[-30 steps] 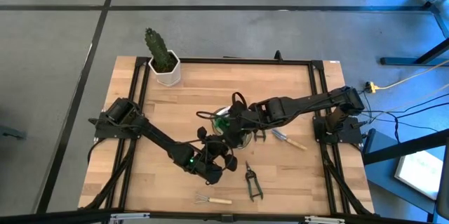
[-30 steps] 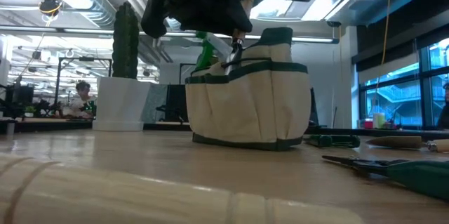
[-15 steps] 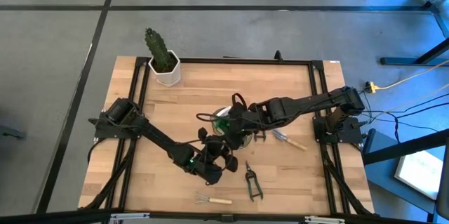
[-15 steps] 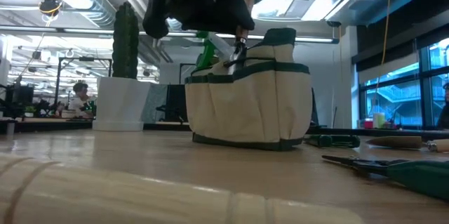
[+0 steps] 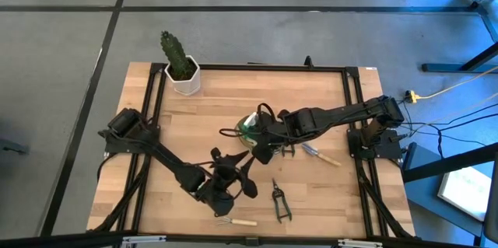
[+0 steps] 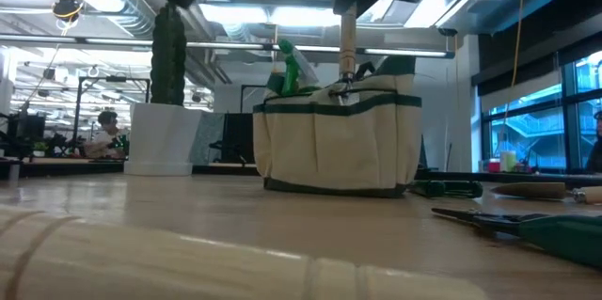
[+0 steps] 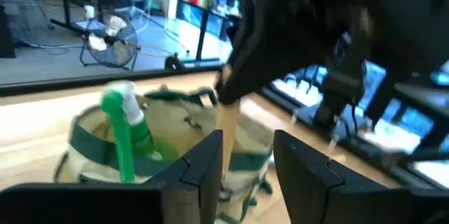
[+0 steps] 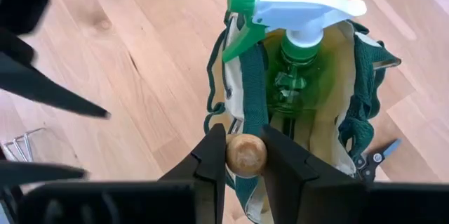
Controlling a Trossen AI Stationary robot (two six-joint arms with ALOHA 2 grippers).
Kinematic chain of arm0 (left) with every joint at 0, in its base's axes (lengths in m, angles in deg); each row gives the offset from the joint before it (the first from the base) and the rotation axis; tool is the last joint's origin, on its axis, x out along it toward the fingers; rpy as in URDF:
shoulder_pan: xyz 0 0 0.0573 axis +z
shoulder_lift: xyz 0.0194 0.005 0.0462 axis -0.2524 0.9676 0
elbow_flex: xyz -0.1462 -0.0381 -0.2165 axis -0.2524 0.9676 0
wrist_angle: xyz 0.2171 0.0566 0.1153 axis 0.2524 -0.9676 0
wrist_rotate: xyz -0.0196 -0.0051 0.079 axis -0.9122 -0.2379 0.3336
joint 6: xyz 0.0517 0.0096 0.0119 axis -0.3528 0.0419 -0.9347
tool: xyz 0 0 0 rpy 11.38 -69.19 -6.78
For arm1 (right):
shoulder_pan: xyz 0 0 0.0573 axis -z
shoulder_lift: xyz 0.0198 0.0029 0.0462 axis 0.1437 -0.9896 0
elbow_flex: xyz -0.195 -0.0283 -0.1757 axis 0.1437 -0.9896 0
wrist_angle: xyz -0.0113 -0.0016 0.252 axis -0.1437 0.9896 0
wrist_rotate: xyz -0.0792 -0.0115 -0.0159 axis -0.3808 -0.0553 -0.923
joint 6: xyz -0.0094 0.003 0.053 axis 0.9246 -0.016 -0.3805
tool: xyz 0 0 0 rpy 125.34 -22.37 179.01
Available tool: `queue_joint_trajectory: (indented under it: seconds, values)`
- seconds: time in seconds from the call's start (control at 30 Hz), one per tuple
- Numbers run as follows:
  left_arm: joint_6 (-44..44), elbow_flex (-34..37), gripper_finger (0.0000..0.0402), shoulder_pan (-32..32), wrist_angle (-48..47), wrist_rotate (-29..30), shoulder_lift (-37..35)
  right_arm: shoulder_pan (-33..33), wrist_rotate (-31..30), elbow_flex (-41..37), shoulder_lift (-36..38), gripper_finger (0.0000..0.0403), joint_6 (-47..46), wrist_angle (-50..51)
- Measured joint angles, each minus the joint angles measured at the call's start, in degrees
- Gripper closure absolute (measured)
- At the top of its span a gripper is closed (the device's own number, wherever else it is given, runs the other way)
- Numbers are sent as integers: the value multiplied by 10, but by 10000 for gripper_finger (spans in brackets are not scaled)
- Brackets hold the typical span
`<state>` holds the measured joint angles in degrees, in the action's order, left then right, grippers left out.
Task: Pick & Place Garden tools in Gardening bag
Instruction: Put the left trowel into the gardening bag
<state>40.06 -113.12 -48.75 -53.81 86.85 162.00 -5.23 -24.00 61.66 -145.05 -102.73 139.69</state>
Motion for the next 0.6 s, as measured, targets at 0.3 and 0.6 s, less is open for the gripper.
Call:
queue_joint_trajectory:
  seconds: [0.3, 0.6]
  values:
    - [34, 0, 297, -10, 0, 6, -49, -1, 0, 0, 0, 335, 117, -25]
    - [60, 0, 295, -34, -1, 14, -62, -1, 13, 0, 0, 335, 190, -32]
